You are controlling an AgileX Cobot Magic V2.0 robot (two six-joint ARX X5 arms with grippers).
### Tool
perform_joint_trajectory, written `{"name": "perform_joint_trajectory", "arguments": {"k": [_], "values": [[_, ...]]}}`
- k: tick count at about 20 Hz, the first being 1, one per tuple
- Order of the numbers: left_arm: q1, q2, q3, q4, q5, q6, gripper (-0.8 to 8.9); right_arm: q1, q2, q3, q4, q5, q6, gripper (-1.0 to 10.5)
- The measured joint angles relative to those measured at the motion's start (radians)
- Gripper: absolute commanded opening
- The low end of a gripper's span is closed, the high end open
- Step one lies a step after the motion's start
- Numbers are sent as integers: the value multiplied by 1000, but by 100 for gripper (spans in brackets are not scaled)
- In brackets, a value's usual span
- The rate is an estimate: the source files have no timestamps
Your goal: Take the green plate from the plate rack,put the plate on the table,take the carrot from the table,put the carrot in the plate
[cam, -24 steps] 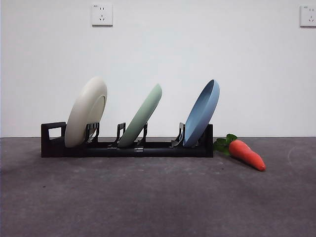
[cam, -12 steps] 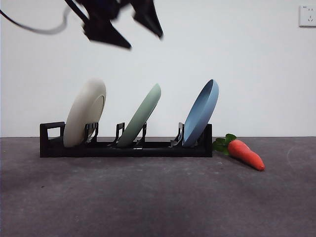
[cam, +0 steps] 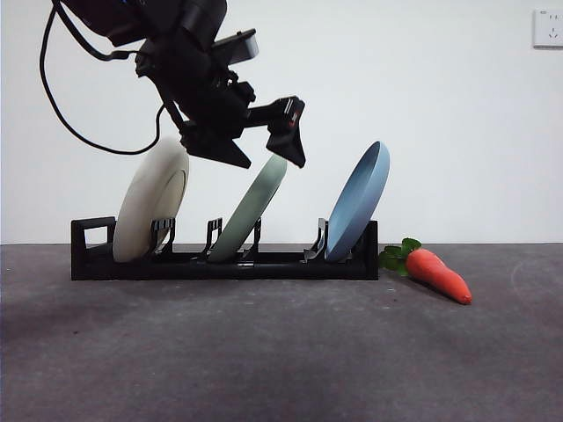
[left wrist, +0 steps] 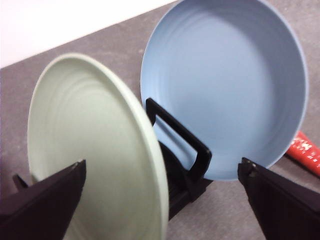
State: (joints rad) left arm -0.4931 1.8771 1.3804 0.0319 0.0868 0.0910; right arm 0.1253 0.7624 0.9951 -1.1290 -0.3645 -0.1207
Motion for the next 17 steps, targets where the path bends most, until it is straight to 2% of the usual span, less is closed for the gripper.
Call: {"name": "perform_joint_trajectory", "arguments": {"k": [3, 6, 7, 11, 12, 13, 17], "values": [[0, 23, 0, 0, -3, 5, 414, 0, 6, 0, 0, 0, 5, 596], [-1, 28, 0, 1, -4, 6, 113, 0, 9, 0, 0, 0, 10, 596], [-1, 28, 0, 1, -3, 6, 59, 0, 9, 0, 0, 0, 11, 596], [-1, 28, 0, 1, 2, 6, 44, 0, 10, 0, 0, 0, 12, 596], [-1, 28, 0, 1, 2, 6, -2, 0, 10, 0, 0, 0, 12, 596], [-1, 28, 0, 1, 2, 6, -9, 0, 10, 0, 0, 0, 12, 596], [-5, 28, 0, -2, 33, 2, -9, 0, 10, 0, 0, 0, 12, 596]]}}
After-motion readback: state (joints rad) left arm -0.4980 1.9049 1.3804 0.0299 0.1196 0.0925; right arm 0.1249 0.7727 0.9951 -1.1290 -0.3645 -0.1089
